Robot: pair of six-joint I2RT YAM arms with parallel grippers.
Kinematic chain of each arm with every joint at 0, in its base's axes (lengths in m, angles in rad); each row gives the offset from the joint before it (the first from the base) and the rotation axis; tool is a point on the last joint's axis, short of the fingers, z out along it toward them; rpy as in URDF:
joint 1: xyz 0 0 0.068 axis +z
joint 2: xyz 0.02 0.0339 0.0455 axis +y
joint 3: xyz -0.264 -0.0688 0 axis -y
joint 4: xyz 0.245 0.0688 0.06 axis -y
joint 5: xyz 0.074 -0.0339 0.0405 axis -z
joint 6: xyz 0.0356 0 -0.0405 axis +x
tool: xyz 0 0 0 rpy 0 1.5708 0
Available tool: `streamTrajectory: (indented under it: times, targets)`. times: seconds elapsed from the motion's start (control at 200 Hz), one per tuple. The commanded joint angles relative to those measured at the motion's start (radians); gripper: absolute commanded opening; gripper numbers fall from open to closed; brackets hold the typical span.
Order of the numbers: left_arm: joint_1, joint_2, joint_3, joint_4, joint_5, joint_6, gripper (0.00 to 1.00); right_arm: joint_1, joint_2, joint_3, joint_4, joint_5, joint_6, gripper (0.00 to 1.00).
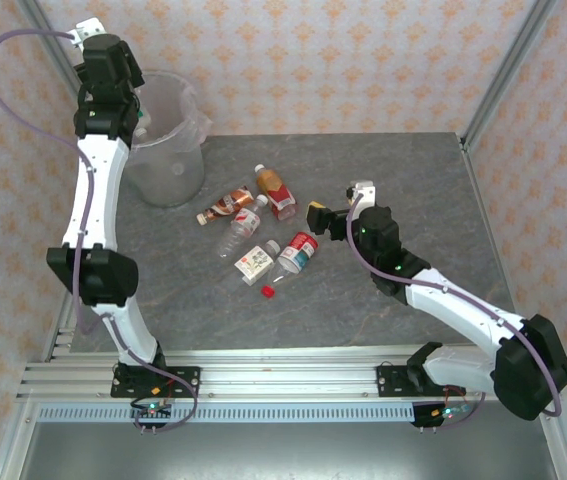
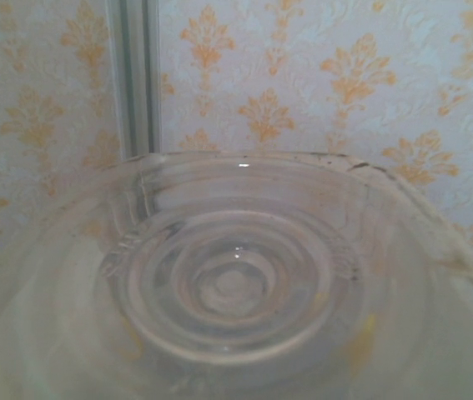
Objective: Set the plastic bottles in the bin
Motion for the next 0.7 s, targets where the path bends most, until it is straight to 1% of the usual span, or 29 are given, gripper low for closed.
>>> streamTrajectory:
  times: [0.0,0.11,0.225,0.345,0.46,0.611,0.696]
  targets:
    - [0.028,0.081,0.132,-0.183,0.035,-0.048,0.61,-0.002,-0.025,-0.009,-0.010,0.015,0.024,0.99]
    - [0.034,0.143,0.196,-0.261,0.040,-0.050,0.61,-0.002,-0.029,-0.011,-0.018,0.011,0.022,0.99]
    - [0.041,0.167,0.191,-0.308,0.063,-0.073,0.62,-0.002,-0.028,-0.011,-0.030,0.007,0.023,0.99]
    - [0.042,0.189,0.184,-0.361,0.059,-0.117,0.65,-0.002,-0.027,-0.011,-0.035,0.005,0.026,0.99]
    - [0.046,0.211,0.189,-0.393,0.059,-0.165,0.73,-0.002,-0.026,-0.009,-0.038,0.002,0.023,0.99]
    - [0.048,0.231,0.230,-0.426,0.094,-0.218,0.88,-0.002,-0.029,-0.003,-0.054,0.002,0.022,0.99]
    - [0.049,0.235,0.266,-0.446,0.124,-0.229,0.93,-0.002,-0.029,-0.003,-0.062,-0.003,0.022,0.99]
